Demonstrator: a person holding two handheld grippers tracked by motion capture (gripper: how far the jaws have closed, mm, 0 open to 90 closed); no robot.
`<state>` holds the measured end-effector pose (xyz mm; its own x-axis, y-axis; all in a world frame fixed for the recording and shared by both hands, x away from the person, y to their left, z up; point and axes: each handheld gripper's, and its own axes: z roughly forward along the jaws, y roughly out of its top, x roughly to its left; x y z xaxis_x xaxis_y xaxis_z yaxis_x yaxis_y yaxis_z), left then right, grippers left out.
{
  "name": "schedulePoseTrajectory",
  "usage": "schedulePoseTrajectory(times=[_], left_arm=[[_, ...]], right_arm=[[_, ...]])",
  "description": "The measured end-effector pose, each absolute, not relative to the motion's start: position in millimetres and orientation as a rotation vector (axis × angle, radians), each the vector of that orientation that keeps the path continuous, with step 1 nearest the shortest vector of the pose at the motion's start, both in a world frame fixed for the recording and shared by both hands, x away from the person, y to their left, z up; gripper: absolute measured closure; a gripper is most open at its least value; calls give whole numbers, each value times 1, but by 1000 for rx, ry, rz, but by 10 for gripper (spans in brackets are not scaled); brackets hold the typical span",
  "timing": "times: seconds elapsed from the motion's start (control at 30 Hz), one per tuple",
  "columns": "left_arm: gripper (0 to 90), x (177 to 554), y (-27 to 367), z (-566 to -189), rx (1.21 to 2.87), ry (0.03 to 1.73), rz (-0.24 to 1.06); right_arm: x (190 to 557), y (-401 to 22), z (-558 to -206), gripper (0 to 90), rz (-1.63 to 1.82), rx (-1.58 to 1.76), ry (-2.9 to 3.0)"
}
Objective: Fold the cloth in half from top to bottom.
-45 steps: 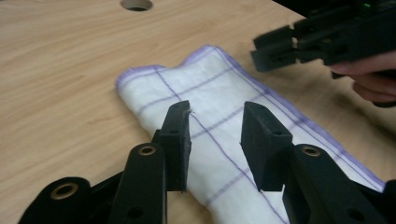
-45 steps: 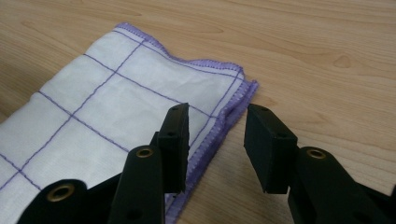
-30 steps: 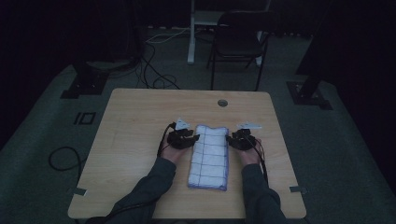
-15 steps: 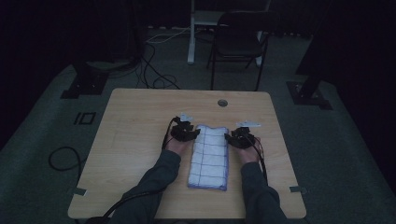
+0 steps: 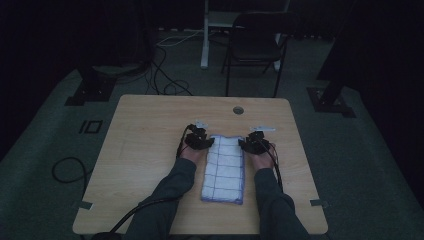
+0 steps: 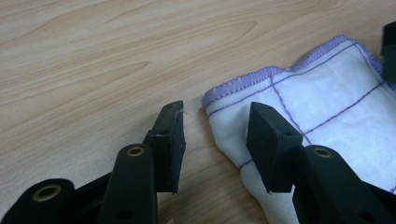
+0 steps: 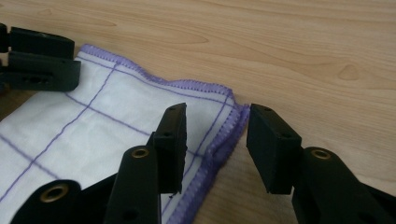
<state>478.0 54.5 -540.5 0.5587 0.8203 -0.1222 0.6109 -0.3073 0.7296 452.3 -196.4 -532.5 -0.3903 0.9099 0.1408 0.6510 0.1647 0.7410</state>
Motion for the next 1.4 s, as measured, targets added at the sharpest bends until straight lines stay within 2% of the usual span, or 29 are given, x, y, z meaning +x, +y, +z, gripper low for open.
schedulePoseTrajectory(times=[0.3,0.37,0.47,0.53,0.57,0.6,0.67,0.73,1.4], left_arm=[[564,476,46,-542,2069,1112,417],[612,476,45,-541,2075,1101,413],[694,475,43,-540,2084,1104,395],[751,476,41,-539,2094,1112,380],[796,476,40,-538,2100,1109,380],[796,475,39,-537,2131,1091,395],[833,475,35,-534,2175,1076,419],[855,476,35,-532,2190,1083,419],[865,478,46,-514,2119,1071,419]], right_arm=[[463,-191,-540,503,1052,1553,2109],[463,-188,-540,507,1036,1531,2112],[462,-184,-541,547,1010,1488,2123],[462,-182,-540,618,995,1482,2131],[463,-182,-539,700,1002,1491,2140],[463,-182,-539,700,1002,1491,2140],[465,-183,-539,788,1037,1519,2154],[467,-185,-540,828,1071,1556,2158],[469,-185,-524,848,1145,1507,2129]])
